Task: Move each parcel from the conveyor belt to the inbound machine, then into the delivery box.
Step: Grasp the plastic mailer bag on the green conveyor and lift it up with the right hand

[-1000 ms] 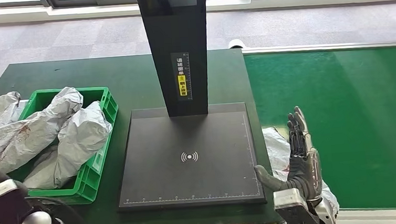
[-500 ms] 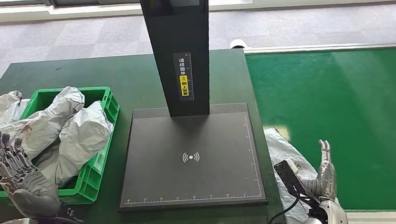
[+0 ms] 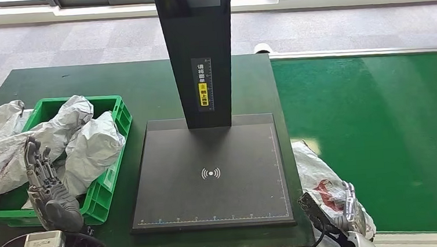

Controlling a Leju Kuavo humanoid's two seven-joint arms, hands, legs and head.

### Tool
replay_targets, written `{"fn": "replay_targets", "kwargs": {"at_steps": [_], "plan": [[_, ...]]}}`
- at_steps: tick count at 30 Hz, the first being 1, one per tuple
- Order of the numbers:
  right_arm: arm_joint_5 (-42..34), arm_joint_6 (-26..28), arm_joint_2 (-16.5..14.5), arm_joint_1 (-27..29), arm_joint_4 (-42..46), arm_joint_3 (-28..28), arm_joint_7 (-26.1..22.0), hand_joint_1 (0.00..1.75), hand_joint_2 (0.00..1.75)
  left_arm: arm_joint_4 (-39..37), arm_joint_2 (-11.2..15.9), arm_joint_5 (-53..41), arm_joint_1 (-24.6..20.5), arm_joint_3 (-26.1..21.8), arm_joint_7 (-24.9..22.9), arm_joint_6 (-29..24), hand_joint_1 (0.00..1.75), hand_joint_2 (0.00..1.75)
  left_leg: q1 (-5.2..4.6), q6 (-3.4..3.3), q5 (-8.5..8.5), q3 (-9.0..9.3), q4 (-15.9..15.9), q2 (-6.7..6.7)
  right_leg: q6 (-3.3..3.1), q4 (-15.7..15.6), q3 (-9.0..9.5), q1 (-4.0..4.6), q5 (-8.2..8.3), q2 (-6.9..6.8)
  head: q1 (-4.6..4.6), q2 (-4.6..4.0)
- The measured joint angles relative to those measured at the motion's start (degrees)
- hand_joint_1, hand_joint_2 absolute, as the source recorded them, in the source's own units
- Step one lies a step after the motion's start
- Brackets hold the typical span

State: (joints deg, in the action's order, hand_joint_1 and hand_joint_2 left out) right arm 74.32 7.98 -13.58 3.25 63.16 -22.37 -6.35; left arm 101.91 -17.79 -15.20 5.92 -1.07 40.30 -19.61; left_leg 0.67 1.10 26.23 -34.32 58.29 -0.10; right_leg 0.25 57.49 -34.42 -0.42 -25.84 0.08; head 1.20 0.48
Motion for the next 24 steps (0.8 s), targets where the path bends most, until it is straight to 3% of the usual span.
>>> {"fn": "replay_targets", "kwargs": {"at_steps": [10, 14, 24], "plan": [[2.0, -3.2, 0.0, -4.0, -11.1, -1.6, 0.5, 0.0, 1.75, -2.4, 0.0, -1.6, -0.4, 0.0, 0.0, 0.1, 0.0, 0.0, 0.02, 0.08, 0.23, 0.48, 0.0, 0.31, -0.08, -0.1, 0.34, 0.14, -0.07, 0.23, 0.0, 0.0], [2.2, -4.2, 0.0, -5.0, -13.4, -2.0, 0.1, 1.75, 1.75, -3.2, 0.0, -1.8, -0.8, 0.0, 0.0, 0.9, 0.0, 0.0, 0.06, 0.06, 0.41, 1.0, 0.0, 0.38, -0.22, -0.1, 0.85, 0.19, -0.33, 0.28, 0.0, -0.01], [3.2, -2.5, -0.6, -3.8, -9.8, -2.2, -4.1, 1.75, 1.75, -3.9, -0.4, -3.1, -1.3, 0.0, -0.1, 2.2, 0.0, 0.0, 0.11, 0.01, 0.67, 1.32, 0.0, 0.54, -0.02, -0.2, 1.59, 0.25, -0.38, 0.45, 0.0, 0.0]]}}
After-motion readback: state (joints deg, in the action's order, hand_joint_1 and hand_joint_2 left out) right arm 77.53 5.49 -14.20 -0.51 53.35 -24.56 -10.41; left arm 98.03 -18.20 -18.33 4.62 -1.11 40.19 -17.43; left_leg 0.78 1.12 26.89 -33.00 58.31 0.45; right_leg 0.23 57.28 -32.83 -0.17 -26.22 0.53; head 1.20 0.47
